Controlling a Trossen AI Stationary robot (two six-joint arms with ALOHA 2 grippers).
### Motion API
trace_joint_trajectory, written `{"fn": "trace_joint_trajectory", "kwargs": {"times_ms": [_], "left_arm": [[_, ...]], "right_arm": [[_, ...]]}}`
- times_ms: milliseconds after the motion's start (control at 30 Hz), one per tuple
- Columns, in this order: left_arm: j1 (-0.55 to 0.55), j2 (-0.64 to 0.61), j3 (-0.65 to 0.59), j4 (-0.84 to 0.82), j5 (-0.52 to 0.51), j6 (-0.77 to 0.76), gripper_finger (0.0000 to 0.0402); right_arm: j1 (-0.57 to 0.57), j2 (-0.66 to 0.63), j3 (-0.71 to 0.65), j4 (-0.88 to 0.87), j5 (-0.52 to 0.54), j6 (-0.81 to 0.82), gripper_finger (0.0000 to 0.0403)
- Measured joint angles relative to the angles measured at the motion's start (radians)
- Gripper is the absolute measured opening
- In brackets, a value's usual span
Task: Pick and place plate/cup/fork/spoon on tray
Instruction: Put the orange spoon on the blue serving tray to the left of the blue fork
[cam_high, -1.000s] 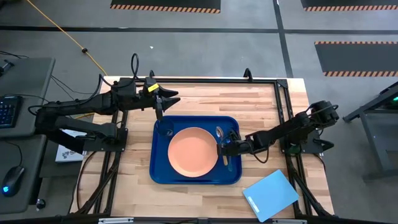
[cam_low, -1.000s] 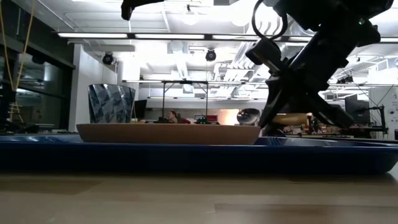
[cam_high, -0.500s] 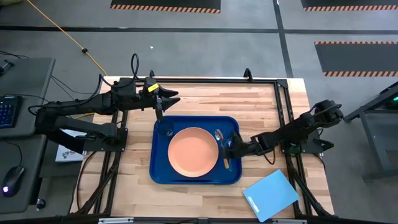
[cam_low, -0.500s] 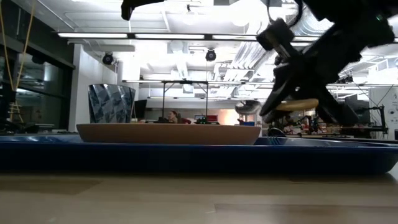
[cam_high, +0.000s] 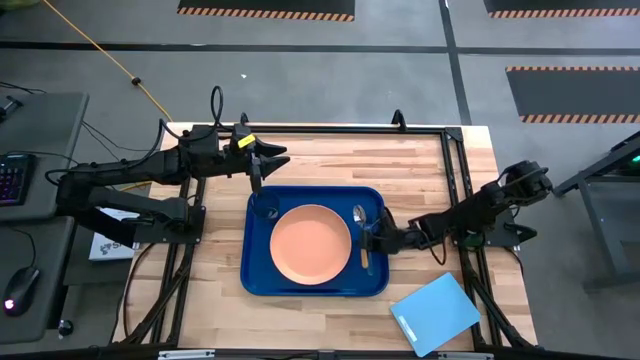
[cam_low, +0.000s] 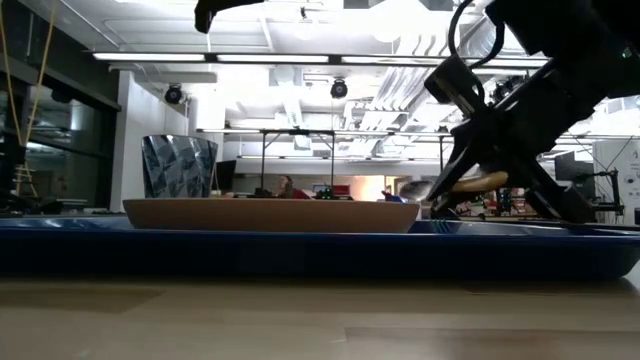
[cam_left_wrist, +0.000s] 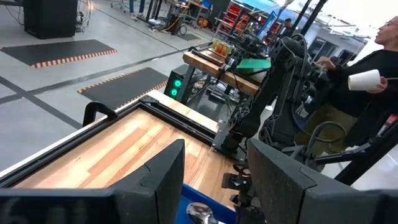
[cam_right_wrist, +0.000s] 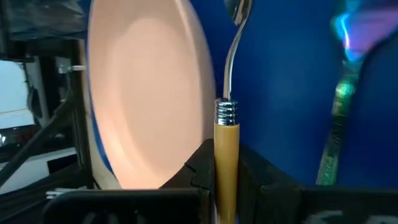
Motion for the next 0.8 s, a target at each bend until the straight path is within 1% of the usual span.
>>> {"fn": "trace_joint_trajectory", "kwargs": {"times_ms": [100,433,733,800], "left_arm": [[0.000,0.000,0.000,0.001,0.000,0.000,0.0164],[0.000,0.000,0.000,0.006,0.000,-0.001,0.0164],[0.000,0.000,0.000,0.005,0.000,-0.001,0.0164],[0.000,0.000,0.000,0.005,0.000,0.000,0.0164]], "right_arm": [[-0.003,0.000,0.000,0.000,-0.024,0.024,0.0017],[-0.003,0.000,0.000,-0.008,-0.029,0.090,0.0040],[-0.003,0.000,0.000,-0.013,-0.030,0.124,0.0042],[-0.003,0.000,0.000,-0.024,-0.046,0.138,0.0043]]}}
